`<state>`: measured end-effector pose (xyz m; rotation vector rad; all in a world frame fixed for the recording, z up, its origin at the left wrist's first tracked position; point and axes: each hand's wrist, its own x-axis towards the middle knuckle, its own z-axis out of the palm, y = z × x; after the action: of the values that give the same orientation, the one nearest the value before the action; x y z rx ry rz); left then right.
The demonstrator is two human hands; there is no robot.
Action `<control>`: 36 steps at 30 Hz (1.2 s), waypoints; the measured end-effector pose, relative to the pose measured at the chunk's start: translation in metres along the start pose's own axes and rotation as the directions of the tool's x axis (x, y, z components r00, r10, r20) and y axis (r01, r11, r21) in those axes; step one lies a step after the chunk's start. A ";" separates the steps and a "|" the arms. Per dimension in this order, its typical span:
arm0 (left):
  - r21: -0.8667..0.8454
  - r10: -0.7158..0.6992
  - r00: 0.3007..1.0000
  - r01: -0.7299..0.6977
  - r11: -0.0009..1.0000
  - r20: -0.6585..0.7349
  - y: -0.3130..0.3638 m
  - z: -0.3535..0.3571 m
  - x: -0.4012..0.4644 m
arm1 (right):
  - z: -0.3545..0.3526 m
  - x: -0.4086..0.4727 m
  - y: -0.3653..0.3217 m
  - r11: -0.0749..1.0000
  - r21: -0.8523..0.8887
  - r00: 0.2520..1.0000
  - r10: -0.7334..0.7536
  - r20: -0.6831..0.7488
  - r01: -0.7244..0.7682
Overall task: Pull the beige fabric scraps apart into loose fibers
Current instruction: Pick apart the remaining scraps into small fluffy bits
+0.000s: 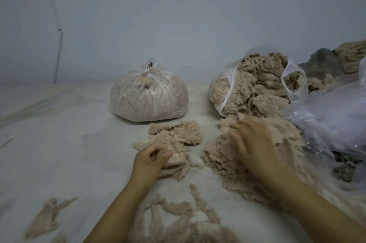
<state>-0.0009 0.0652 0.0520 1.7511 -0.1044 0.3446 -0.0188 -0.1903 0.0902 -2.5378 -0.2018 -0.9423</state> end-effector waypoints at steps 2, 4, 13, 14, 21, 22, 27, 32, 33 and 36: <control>-0.096 0.043 0.992 -0.032 0.995 0.119 0.008 0.003 -0.004 | 0.004 -0.008 -0.033 0.942 0.335 0.993 -0.030 0.111 -0.009; -0.136 0.098 0.962 -0.065 0.989 0.257 0.014 0.005 -0.010 | 0.013 -0.013 -0.059 0.839 0.519 0.917 -0.066 0.394 -0.163; -0.111 -0.052 0.913 0.105 0.988 0.405 0.012 0.010 -0.015 | 0.058 -0.032 -0.070 0.614 0.710 0.937 0.175 0.303 -0.344; -0.130 -0.079 0.898 0.149 0.980 0.433 0.010 0.012 -0.016 | 0.059 -0.033 -0.070 0.626 0.701 0.938 0.183 0.294 -0.342; -0.415 -0.264 0.929 0.353 0.839 0.259 0.012 0.013 -0.009 | 0.057 -0.026 -0.057 0.352 0.820 0.828 0.508 0.236 -0.450; -0.429 -0.279 0.932 0.355 0.831 0.231 0.011 0.006 -0.005 | 0.055 -0.027 -0.051 0.341 0.805 0.812 0.518 0.270 -0.485; -0.397 -0.249 0.933 0.338 0.853 0.260 0.015 -0.003 -0.004 | 0.048 -0.043 -0.056 0.482 0.661 0.803 0.178 0.568 -0.575; -0.295 -0.164 0.824 0.369 0.881 0.542 0.017 0.002 -0.016 | 0.050 -0.038 -0.071 0.146 0.739 0.753 0.124 0.647 -0.658; -0.284 -0.158 0.807 0.372 0.884 0.569 0.019 0.001 -0.017 | 0.050 -0.038 -0.070 0.107 0.742 0.749 0.133 0.649 -0.662; -0.235 -0.172 0.801 0.363 0.902 0.574 0.021 -0.003 -0.014 | 0.047 -0.038 -0.065 0.106 0.780 0.781 0.207 0.589 -0.616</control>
<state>-0.0205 0.0623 0.0684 1.4483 -0.2978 -0.3799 -0.0380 -0.1106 0.0555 -1.3163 -0.0728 0.0277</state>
